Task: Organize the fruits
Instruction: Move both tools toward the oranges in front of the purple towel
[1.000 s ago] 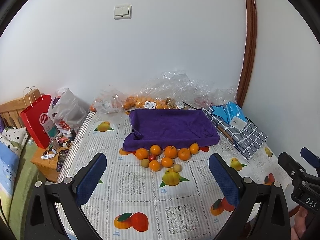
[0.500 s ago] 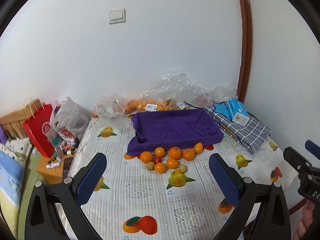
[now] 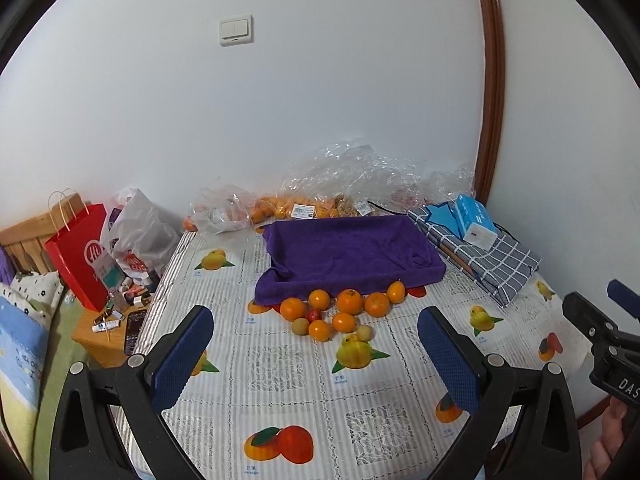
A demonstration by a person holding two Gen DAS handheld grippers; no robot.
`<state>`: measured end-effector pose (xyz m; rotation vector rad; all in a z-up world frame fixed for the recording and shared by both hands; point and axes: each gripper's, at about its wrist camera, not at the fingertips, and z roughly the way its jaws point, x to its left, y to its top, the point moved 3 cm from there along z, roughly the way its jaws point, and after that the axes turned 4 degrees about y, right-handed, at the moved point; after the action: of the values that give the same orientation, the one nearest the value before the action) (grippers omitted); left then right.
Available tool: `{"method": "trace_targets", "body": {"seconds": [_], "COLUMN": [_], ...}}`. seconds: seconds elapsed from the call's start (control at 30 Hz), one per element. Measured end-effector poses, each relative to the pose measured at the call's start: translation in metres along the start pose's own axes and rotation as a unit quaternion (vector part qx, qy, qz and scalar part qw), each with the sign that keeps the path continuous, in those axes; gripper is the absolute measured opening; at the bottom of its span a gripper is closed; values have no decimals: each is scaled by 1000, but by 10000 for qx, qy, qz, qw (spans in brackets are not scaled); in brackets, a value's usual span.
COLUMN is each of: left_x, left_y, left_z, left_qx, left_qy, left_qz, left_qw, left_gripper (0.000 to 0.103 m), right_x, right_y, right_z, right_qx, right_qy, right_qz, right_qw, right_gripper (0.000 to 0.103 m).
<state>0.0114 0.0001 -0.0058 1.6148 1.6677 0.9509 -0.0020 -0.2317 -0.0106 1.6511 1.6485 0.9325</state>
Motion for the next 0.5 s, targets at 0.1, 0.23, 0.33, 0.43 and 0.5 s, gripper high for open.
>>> {"method": "trace_targets", "body": {"seconds": [0.1,0.23,0.33,0.43,0.5], "left_x": [4,7,6,5,5], "left_y": [3,9,12,14,15], "left_z": [2,4,6,9,12], "left_qx": [8,-12,-39,-57,-57], "left_qy": [-25,-79,-119,-127,-155], "left_qz": [-121,-233,-252,-260,-271], "left_qw": [9999,9997,9996,9996,9995], "left_gripper": [103,103,103,103,103], "right_x": [-1,1,4,6,7], "right_y": [-1,0,1,2,1], "right_z": [3,9,15,24,30], "right_qx": [26,37,45,71,84], "right_qy": [-47,-62,-44,-22,-7], "right_qz": [15,-4,-35,-22,-25], "right_qw": [10000,10000,10000,10000,10000], "right_gripper": [102,102,102,102,102]}}
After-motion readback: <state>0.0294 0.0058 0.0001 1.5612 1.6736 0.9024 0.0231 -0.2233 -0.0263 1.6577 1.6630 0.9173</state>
